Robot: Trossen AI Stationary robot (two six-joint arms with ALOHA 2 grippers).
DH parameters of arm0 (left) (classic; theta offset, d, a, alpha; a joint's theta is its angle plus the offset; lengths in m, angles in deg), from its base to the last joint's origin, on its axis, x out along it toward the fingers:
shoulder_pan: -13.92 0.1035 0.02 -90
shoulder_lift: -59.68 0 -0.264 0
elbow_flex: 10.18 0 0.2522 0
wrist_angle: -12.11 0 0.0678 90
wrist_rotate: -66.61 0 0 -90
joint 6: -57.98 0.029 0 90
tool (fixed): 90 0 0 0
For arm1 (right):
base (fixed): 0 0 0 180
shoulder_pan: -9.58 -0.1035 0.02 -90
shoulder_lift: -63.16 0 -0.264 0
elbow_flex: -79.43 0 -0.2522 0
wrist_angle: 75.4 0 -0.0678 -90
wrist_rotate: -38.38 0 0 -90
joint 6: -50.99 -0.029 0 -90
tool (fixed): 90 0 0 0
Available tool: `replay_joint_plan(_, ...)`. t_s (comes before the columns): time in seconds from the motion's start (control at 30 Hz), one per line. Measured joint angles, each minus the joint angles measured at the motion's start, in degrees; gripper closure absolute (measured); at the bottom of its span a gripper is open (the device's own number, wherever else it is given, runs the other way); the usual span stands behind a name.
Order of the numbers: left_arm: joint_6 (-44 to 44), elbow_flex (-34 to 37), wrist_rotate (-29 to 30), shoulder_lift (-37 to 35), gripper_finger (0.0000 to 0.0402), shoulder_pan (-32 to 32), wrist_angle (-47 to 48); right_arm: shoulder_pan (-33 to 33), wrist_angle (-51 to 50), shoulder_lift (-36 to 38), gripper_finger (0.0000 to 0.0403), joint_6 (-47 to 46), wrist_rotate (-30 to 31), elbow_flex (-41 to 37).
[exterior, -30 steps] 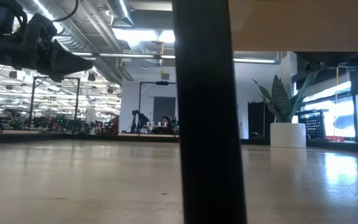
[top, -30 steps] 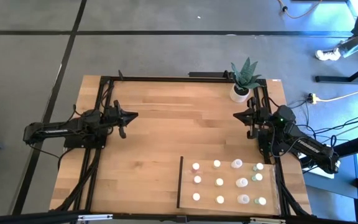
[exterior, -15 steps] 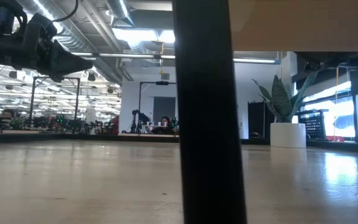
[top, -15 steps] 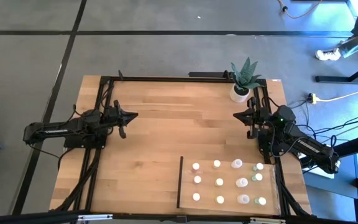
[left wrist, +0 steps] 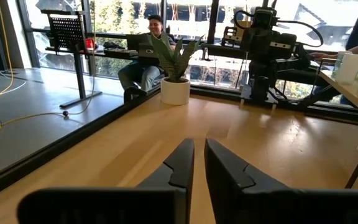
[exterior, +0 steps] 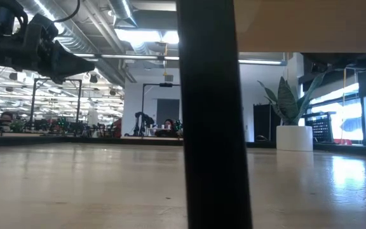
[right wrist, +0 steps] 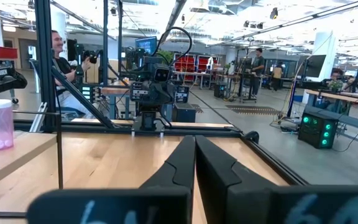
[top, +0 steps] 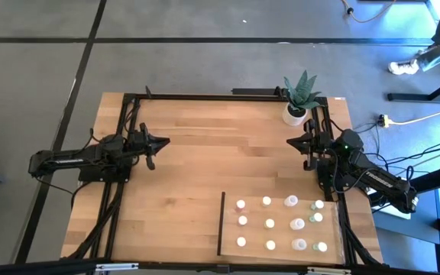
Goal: Pick and place medicine bottles onto shelf by color
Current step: Return to Home Position
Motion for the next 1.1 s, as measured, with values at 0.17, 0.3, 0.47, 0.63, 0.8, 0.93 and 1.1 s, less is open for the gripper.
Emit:
replay_joint_plan(0.17, 0.0, 0.0, 0.0, 0.0, 0.0366, 0.0, 0.0, 0.0, 0.0, 0.0, 0.0386, 0.0, 0.0, 0.0)
replay_joint_plan(0.3, 0.0, 0.0, 0.0, 0.0, 0.0372, 0.0, 0.0, 0.0, 0.0, 0.0, 0.0386, 0.0, 0.0, 0.0)
replay_joint_plan(0.47, 0.0, 0.0, 0.0, 0.0, 0.038, 0.0, 0.0, 0.0, 0.0, 0.0, 0.0386, -0.1, 0.0, 0.0)
replay_joint_plan(0.63, 0.0, 0.0, 0.0, 0.0, 0.0387, 0.0, 0.0, 0.0, 0.0, 0.0, 0.0386, -0.1, 0.0, 0.0)
replay_joint_plan(0.8, 0.0, 0.0, 0.0, 0.0, 0.0393, 0.0, 0.0, 0.0, 0.0, 0.0, 0.0386, -0.1, 0.0, 0.0)
replay_joint_plan(0.93, 0.0, 0.0, 0.0, 0.0, 0.0398, 0.0, 0.0, 0.0, 0.0, 0.0, 0.0386, -0.1, 0.0, 0.0)
replay_joint_plan(1.1, 0.0, 0.0, 0.0, 0.0, 0.0401, 0.0, 0.0, 0.0, 0.0, 0.0, 0.0386, 0.0, 0.0, 0.0)
